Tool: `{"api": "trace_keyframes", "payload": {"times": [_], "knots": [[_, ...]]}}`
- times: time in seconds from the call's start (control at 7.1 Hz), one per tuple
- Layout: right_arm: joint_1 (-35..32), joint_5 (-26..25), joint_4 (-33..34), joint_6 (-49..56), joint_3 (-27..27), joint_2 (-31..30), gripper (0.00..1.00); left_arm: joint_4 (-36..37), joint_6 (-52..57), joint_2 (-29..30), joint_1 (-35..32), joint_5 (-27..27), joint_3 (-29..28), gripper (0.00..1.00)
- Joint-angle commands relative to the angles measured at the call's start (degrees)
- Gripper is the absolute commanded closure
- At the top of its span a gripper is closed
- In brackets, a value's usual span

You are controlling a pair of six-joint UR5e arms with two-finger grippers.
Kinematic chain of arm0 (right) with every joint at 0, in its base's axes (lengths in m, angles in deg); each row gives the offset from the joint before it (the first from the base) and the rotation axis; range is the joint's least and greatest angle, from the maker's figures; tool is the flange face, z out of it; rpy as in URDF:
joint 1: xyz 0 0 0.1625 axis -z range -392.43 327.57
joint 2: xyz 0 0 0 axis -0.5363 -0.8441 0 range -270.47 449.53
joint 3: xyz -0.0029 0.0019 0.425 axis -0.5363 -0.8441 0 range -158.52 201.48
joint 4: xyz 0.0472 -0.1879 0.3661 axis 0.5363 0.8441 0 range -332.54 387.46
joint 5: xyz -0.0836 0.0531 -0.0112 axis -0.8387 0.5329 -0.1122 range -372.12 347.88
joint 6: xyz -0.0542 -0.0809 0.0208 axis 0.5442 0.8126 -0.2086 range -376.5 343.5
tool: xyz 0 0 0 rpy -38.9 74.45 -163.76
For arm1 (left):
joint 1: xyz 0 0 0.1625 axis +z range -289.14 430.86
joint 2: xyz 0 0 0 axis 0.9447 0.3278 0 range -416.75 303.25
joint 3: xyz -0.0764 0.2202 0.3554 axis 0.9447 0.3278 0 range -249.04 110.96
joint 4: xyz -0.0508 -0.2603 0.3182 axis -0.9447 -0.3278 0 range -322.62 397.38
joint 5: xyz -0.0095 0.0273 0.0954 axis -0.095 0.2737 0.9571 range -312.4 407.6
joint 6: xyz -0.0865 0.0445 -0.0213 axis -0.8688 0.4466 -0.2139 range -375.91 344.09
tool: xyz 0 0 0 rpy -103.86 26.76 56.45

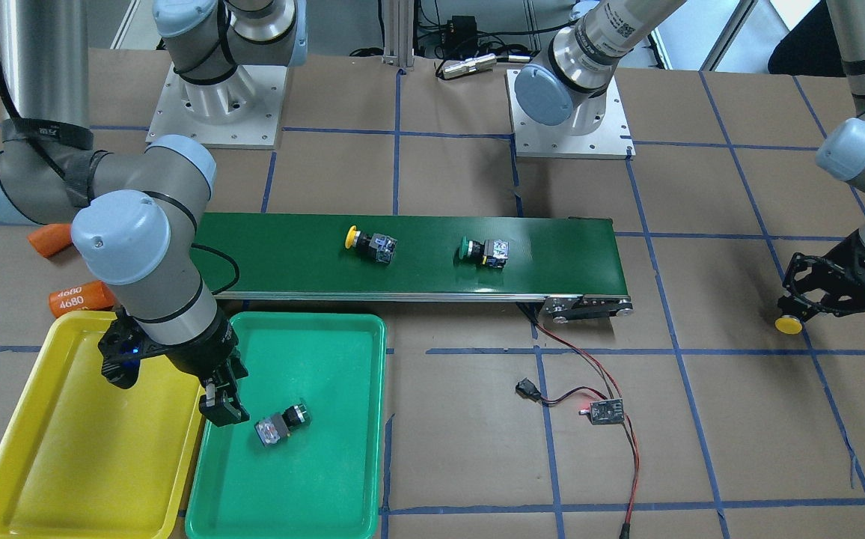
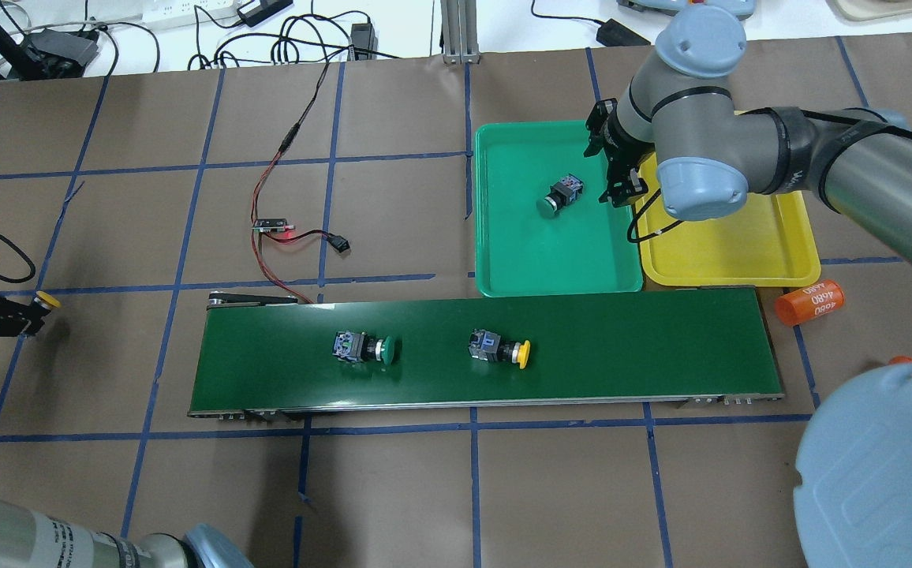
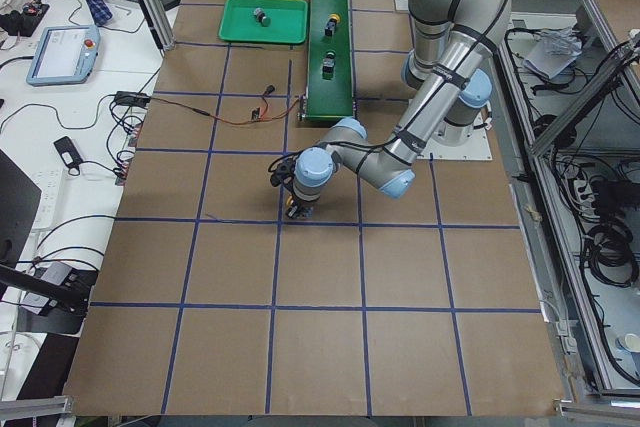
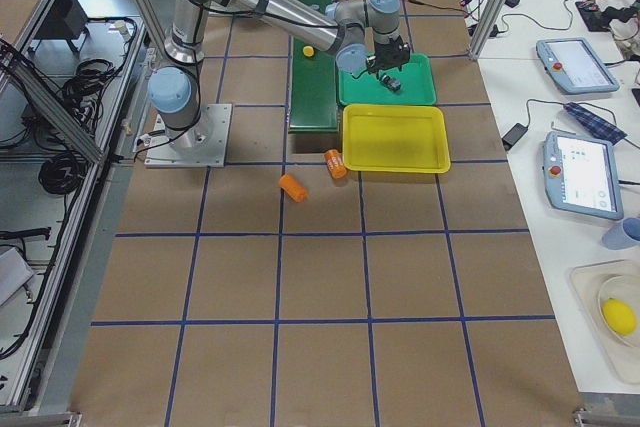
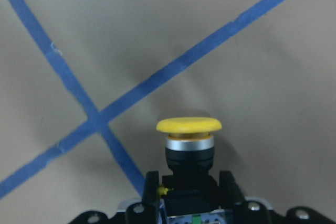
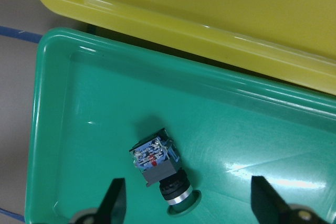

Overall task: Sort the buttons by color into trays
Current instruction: 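Carry a green button into the green tray with right gripper while left withdraws, then set the yellow button on the belt with left gripper while right returns to belt end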

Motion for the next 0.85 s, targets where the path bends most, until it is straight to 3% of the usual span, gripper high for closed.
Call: {"api": "trace_keyframes", "payload": {"times": [0.0, 0.28, 0.7], "knots": [[-0.15, -0.22, -6.11, 0.40, 0.58, -4.83, 0.00, -9.51, 1.61, -6.32, -7.66, -0.04, -0.55, 1.00], [-0.15, -0.31, -20.33, 0.48, 4.26, -14.75, 0.00, -19.96, 10.70, -11.25, -17.57, -0.04, 0.59, 1.00], [-0.50, -0.31, -29.42, -2.32, 11.21, -25.14, 0.00, -20.36, 14.71, -20.38, -32.79, 1.01, 9.88, 1.00]]}}
